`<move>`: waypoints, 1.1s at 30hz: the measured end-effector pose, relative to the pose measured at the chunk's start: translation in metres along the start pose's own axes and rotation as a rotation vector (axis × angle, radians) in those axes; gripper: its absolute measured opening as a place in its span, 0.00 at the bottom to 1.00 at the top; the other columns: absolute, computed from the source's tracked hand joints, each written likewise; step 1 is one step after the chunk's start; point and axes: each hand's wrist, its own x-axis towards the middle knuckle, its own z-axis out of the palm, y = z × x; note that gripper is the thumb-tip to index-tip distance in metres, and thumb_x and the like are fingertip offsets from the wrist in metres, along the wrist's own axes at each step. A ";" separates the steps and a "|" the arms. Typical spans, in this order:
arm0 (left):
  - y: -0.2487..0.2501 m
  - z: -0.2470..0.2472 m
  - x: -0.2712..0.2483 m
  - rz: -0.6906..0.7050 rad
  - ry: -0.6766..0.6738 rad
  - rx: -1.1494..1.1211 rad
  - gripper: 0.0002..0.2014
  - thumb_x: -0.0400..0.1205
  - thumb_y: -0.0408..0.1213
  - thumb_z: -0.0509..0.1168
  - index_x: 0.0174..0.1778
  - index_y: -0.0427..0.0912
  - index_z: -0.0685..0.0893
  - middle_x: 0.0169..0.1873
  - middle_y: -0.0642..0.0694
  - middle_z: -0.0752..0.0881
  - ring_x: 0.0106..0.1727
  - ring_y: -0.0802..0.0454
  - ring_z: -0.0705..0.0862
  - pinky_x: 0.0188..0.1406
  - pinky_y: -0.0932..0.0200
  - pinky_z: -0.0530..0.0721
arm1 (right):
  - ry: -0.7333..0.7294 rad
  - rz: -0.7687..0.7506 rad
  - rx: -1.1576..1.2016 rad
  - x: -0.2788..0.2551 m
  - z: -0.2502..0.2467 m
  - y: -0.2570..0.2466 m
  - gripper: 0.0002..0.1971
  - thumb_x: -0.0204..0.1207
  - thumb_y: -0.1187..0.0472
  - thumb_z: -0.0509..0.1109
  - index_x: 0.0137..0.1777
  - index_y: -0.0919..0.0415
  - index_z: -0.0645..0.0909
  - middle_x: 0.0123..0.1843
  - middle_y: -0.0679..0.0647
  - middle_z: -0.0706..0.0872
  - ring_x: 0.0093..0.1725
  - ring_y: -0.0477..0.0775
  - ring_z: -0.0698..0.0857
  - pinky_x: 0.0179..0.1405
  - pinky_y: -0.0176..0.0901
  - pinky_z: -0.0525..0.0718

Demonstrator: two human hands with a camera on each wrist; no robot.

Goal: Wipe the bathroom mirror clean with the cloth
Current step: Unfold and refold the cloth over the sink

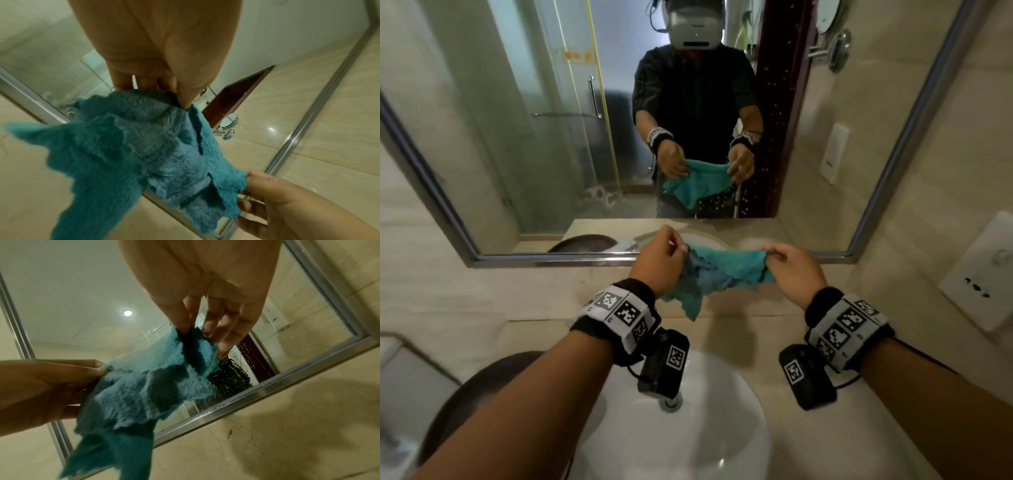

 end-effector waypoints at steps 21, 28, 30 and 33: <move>-0.001 -0.006 0.012 0.119 -0.122 -0.131 0.01 0.81 0.34 0.66 0.45 0.43 0.80 0.27 0.47 0.82 0.25 0.62 0.76 0.26 0.69 0.74 | -0.432 -0.041 0.158 0.014 0.032 -0.014 0.11 0.76 0.64 0.70 0.57 0.53 0.80 0.57 0.54 0.85 0.59 0.50 0.83 0.60 0.48 0.82; -0.007 -0.015 0.013 0.121 -0.256 -0.033 0.06 0.81 0.38 0.67 0.50 0.45 0.78 0.28 0.50 0.78 0.26 0.58 0.73 0.28 0.64 0.72 | -0.309 -0.180 -0.086 0.017 0.037 -0.025 0.08 0.80 0.64 0.65 0.48 0.56 0.87 0.43 0.52 0.88 0.44 0.50 0.85 0.46 0.45 0.82; -0.010 -0.017 0.010 0.099 -0.327 0.044 0.13 0.77 0.41 0.72 0.53 0.47 0.77 0.36 0.52 0.79 0.33 0.58 0.77 0.31 0.67 0.74 | -0.317 -0.208 -0.120 0.021 0.035 -0.032 0.12 0.83 0.65 0.60 0.56 0.59 0.86 0.50 0.55 0.88 0.51 0.54 0.85 0.52 0.48 0.83; -0.017 -0.018 0.003 0.101 -0.386 0.246 0.09 0.78 0.41 0.70 0.52 0.48 0.79 0.40 0.52 0.80 0.39 0.55 0.78 0.34 0.66 0.73 | -0.243 -0.264 -0.242 0.024 0.035 -0.039 0.14 0.85 0.63 0.55 0.57 0.60 0.83 0.51 0.57 0.86 0.51 0.56 0.83 0.52 0.50 0.81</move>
